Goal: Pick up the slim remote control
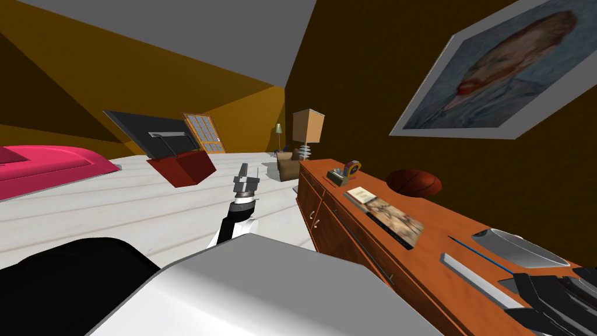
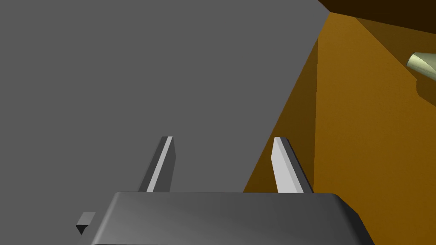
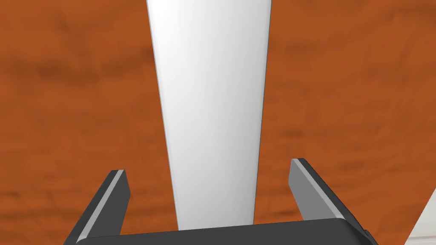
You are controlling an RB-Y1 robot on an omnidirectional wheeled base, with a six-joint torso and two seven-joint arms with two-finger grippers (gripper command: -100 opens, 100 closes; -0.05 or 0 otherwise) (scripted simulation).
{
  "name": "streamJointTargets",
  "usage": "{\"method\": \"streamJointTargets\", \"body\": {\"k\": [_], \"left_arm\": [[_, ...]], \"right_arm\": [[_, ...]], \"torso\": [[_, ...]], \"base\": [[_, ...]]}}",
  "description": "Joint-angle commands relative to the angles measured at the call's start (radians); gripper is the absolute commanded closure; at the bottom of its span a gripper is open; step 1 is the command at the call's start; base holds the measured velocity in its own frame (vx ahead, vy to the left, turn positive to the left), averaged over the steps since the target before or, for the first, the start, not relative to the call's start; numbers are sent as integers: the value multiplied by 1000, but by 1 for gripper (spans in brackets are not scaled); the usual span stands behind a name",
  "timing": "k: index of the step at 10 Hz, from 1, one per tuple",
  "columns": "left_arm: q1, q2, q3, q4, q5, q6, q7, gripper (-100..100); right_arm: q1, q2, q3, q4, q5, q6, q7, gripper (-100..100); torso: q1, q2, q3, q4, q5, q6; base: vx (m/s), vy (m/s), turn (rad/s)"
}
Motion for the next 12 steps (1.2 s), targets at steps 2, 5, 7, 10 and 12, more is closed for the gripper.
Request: {"method": "streamJointTargets", "body": {"k": [2, 5, 7, 10, 12], "left_arm": [[0, 0, 0, 0, 0, 0, 0, 0], [0, 0, 0, 0, 0, 0, 0, 0], [0, 0, 0, 0, 0, 0, 0, 0], [0, 0, 0, 0, 0, 0, 0, 0], [0, 0, 0, 0, 0, 0, 0, 0]], "right_arm": [[9, 46, 13, 6, 12, 33, 14, -100], [2, 35, 20, 2, 5, 28, 15, 100], [2, 35, 20, 2, 5, 28, 15, 100], [-4, 3, 10, -6, -2, 9, 4, 100], [-14, -10, 25, -15, -14, 12, 10, 100]], "torso": [[0, 0, 0, 0, 0, 0], [0, 1, 0, 0, 0, 0], [-1, 1, 0, 0, 0, 0], [-1, 1, 1, 0, 0, 0], [-1, 3, 2, 1, 1, 1]], "base": [[22, 16, 65], [3, 2, 2], [0, 0, 0], [-5, -3, -32], [-19, -16, -48]]}}
